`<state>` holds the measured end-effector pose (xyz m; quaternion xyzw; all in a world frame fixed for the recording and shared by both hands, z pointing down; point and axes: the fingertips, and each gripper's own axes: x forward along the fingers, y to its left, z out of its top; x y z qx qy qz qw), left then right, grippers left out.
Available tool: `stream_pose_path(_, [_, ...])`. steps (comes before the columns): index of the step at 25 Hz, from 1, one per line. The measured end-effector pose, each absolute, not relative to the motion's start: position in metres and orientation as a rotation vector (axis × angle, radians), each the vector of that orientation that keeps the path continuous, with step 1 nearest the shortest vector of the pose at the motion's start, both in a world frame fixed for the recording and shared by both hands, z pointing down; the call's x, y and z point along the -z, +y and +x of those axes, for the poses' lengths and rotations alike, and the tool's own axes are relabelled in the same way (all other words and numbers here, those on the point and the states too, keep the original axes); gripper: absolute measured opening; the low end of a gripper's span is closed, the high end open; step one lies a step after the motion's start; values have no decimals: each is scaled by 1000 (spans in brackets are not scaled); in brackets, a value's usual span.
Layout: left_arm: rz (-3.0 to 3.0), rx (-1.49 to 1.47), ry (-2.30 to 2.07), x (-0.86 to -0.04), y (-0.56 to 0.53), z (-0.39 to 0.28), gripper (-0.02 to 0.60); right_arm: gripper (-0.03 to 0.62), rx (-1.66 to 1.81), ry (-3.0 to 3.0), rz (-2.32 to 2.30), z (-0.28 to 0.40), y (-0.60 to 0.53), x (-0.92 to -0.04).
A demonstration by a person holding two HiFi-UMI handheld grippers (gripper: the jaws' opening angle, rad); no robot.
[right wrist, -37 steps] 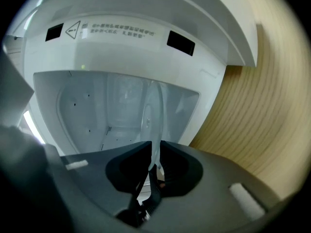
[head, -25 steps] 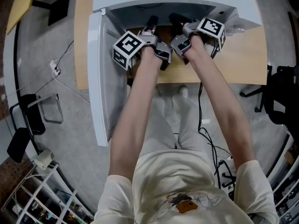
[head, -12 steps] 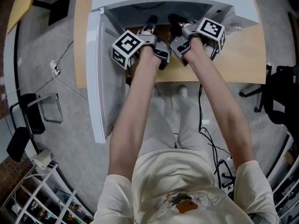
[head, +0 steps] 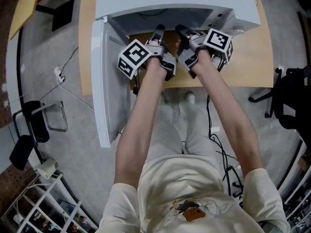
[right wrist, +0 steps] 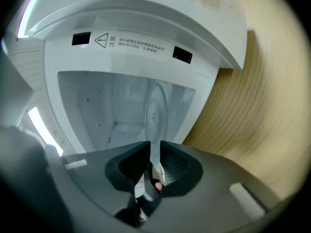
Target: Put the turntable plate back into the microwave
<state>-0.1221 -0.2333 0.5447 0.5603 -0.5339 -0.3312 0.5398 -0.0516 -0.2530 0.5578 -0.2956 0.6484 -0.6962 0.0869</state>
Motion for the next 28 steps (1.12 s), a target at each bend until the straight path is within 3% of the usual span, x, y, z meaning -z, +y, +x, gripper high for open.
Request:
stream_pose_path(8, [1565,454,-1378,-535,-210,-103,-3,8,1946,2206,-963,-38,-227,-547])
stream_pose_path(17, [1744,32,-1444,-521,-167,-70,-2,8,1570,2711,-1157,-33,-188,-518])
stream_pose_path(28, [1890,-280,-1510,-517,-140,-62,0,6,1166,3034,-1466,-18,-160,-524])
